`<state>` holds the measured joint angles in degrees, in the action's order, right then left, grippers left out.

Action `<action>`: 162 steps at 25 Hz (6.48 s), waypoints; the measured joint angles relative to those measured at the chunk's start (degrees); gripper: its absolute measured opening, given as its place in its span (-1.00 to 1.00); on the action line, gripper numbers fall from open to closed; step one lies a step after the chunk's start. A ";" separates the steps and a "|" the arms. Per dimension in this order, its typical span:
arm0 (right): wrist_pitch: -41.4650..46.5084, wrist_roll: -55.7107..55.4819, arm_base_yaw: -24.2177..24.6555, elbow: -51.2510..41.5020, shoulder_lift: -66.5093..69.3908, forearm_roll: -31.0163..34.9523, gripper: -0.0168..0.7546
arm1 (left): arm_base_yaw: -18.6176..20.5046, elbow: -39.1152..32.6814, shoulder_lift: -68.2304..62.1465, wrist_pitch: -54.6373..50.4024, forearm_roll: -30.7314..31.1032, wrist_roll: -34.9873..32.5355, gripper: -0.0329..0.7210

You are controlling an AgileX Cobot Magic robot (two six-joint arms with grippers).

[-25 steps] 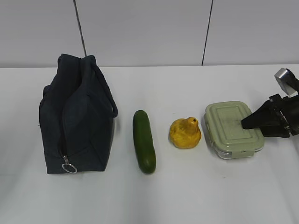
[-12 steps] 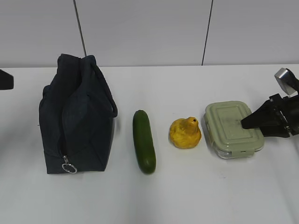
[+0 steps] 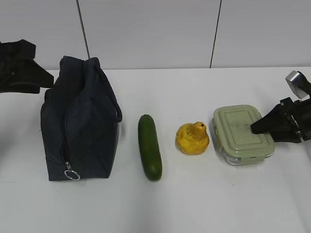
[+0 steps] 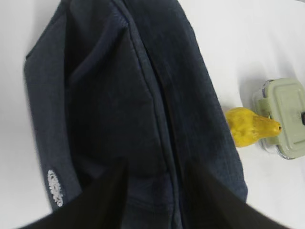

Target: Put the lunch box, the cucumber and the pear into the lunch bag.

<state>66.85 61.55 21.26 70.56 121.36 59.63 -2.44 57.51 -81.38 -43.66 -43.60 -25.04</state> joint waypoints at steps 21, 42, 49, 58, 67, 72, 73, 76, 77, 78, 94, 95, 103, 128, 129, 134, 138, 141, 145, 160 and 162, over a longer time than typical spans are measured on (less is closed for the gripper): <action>-0.14 0.00 0.00 -0.09 0.00 0.78 0.07 | -1.88 2.11 -7.87 1.29 -1.01 -2.58 -0.79; -0.14 0.23 0.00 -0.09 0.05 1.60 0.07 | -5.39 10.57 -7.87 -3.60 6.43 -3.19 -0.88; -0.28 0.23 0.00 -0.09 -0.07 1.70 0.07 | -10.23 10.57 -7.87 -1.76 8.30 -2.84 -0.88; -1.43 0.36 0.00 -0.26 -1.53 2.34 0.07 | -10.31 10.59 -7.87 -0.68 13.46 0.78 -0.88; -1.43 0.64 0.04 -0.26 -1.62 5.40 0.06 | -10.31 12.04 -7.87 0.16 17.64 2.95 -0.88; -1.43 0.64 0.13 -0.26 -1.62 7.05 0.06 | -10.31 14.81 -7.87 -0.73 20.75 5.06 -0.88; -1.43 0.64 0.13 -0.26 -1.62 7.37 0.06 | -10.31 15.02 -7.87 -0.90 20.80 5.28 -0.88; -1.48 0.64 0.13 -0.26 -1.62 8.87 0.06 | -10.36 15.15 -7.87 -1.55 20.92 5.56 -0.88; -1.48 0.64 0.13 -0.26 -1.62 9.38 0.06 | -10.35 15.15 -7.87 -1.84 20.92 5.62 -0.88; -1.48 0.64 0.13 -0.26 -1.62 9.82 0.06 | -10.35 15.15 -7.87 -1.94 20.92 5.62 -0.88; -1.71 0.64 0.13 -0.35 -5.62 12.17 0.06 | -10.37 15.19 -9.40 -2.59 20.75 6.18 -0.88; -1.71 0.64 0.13 -0.35 -6.10 12.17 0.06 | -10.37 15.19 -9.59 -2.59 20.75 6.27 -0.88; -1.60 0.64 -2.68 -0.39 -8.63 12.17 0.06 | -10.41 15.19 -10.71 -2.65 20.59 6.74 -0.88; -1.36 -1.60 -11.54 -0.66 -14.40 14.55 0.06 | -12.77 15.19 -10.97 -2.64 19.99 10.76 -0.88; -1.36 -1.60 -12.34 -0.66 -14.40 15.28 0.06 | -12.77 15.19 -10.97 -2.58 19.77 10.88 -0.88; -1.23 -1.69 -14.77 -0.66 -14.40 18.33 0.06 | -12.77 15.19 -10.97 -2.29 17.06 11.49 -0.88; -1.09 -1.73 -15.46 -0.66 -14.53 18.73 0.06 | -12.77 15.19 -10.97 -1.97 15.97 11.61 -0.88; -1.09 -1.83 -16.33 -0.66 -14.87 18.77 0.06 | -12.77 15.19 -10.97 -1.89 15.85 11.61 -0.88; -1.09 -1.83 -17.62 -0.66 -15.77 20.94 0.06 | -12.95 15.19 -10.97 -1.86 15.83 11.61 -0.88; -0.61 -6.65 -22.50 9.58 -16.07 21.35 0.06 | -14.54 15.19 -10.97 -0.84 15.34 11.96 -0.88; -0.61 -6.86 -23.87 10.15 -16.07 21.35 0.06 | -14.54 15.19 -10.97 -0.68 15.34 12.39 -0.88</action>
<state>66.25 54.70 -2.61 80.71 105.29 80.98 -16.99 72.71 -92.35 -44.34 -28.27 -12.65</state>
